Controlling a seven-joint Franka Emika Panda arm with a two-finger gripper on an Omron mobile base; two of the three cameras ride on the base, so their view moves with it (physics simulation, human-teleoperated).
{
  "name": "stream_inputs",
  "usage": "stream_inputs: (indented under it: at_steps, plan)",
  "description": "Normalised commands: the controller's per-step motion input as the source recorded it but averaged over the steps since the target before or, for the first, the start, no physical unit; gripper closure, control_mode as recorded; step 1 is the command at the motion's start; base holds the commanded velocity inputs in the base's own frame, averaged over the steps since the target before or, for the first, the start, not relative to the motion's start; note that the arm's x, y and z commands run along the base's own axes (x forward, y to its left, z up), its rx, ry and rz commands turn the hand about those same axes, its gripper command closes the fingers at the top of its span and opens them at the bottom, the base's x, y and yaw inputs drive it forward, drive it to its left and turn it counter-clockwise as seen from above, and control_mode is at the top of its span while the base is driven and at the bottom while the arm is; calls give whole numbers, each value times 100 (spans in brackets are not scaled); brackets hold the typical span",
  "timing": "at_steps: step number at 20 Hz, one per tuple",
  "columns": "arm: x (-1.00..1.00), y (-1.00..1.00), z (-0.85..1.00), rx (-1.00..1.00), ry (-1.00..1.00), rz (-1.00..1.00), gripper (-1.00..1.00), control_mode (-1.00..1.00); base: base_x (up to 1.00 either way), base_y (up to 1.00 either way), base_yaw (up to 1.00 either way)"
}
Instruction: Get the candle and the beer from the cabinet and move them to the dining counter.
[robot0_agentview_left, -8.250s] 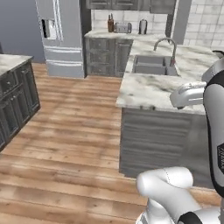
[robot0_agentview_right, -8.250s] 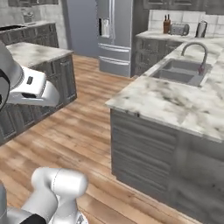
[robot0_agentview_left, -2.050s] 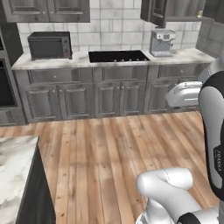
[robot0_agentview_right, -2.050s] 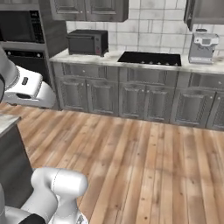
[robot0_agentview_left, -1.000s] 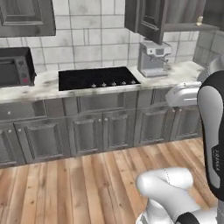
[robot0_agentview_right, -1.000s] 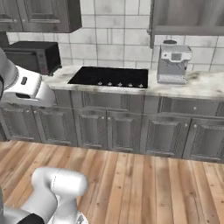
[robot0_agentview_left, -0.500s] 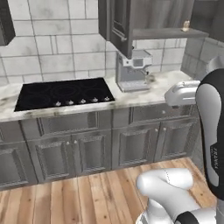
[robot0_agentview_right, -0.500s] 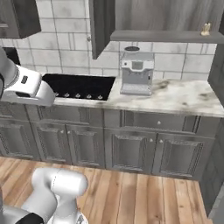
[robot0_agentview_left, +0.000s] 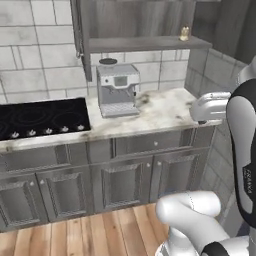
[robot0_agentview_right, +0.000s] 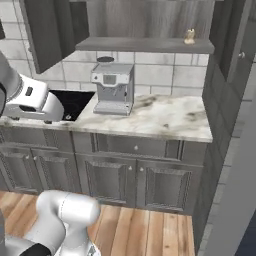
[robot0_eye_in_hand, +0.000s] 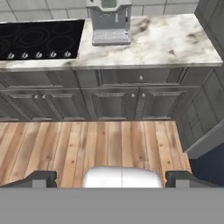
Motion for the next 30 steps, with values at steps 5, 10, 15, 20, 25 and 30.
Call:
stream_inputs:
  at_steps: [5,10,15,20,25,30]
  plan:
    - [0,0,0,0,0,0,-100,100,49,-54,0]
    - [0,0,0,0,0,0,-100,100,67,-18,3]
    - [0,0,0,0,0,0,-100,100,76,-12,7]
    - [0,0,0,0,0,0,-100,100,58,-24,3]
    - [0,0,0,0,0,0,-100,100,49,-43,8]
    - [0,0,0,0,0,0,-100,100,29,-55,3]
